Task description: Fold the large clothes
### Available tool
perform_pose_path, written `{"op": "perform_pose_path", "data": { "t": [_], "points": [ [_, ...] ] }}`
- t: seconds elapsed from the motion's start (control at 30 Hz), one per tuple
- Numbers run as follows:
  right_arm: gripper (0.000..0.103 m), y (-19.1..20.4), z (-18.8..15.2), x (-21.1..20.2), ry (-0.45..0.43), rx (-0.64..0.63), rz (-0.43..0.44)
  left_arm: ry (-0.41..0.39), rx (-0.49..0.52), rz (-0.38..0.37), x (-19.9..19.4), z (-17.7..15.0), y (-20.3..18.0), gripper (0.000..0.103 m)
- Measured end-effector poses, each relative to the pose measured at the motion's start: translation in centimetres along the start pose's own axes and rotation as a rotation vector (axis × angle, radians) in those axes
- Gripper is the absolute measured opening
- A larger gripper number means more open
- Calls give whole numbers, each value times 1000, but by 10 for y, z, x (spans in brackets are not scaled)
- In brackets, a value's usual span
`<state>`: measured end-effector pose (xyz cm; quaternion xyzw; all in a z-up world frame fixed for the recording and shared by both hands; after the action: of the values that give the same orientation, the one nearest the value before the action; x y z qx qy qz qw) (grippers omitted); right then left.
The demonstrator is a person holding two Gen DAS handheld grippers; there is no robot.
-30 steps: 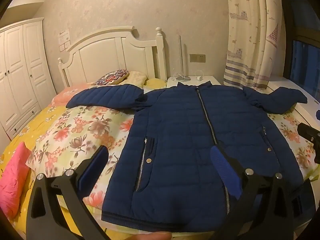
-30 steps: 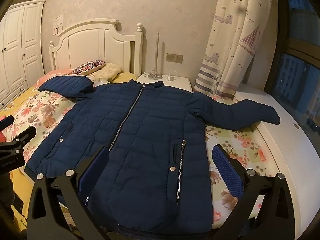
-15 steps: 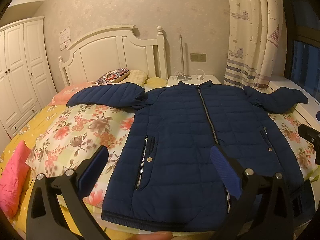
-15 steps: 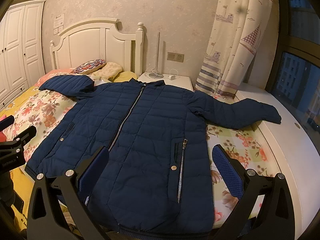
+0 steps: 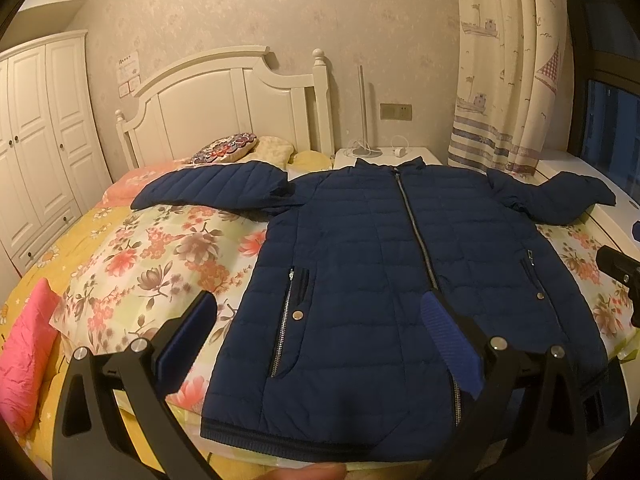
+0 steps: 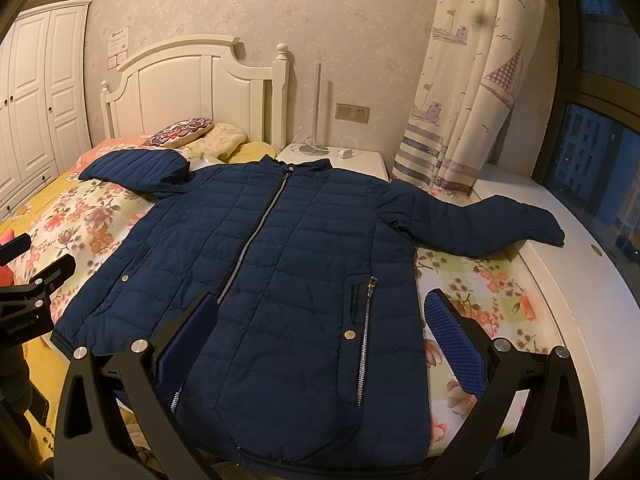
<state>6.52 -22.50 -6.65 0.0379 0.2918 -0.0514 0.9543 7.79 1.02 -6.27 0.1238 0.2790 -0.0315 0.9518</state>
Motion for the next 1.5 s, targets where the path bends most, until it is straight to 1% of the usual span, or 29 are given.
{"op": "perform_pose_path", "data": {
  "t": [0.9, 1.3, 1.5],
  "points": [
    [99, 1, -1, 1, 6, -4, 4, 7, 0, -4, 1, -6, -3, 101],
    [99, 1, -1, 2, 8, -3, 5, 8, 2, -5, 1, -4, -2, 101],
    [99, 1, -4, 6, 17, 1, 8, 23, 4, -5, 4, -10, -6, 101]
  ]
}}
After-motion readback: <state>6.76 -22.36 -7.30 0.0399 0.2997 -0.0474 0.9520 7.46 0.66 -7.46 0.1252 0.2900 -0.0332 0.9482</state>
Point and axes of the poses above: each gripper's, at about its wrist camera, not at the fingertips, and x roughly the way its jaws point, y to its left, z to its top, the point moved 9 cm from there along x, roughly the way its jaws point, and after that the axes turned 8 degrees about x, right-handed, at the moved point
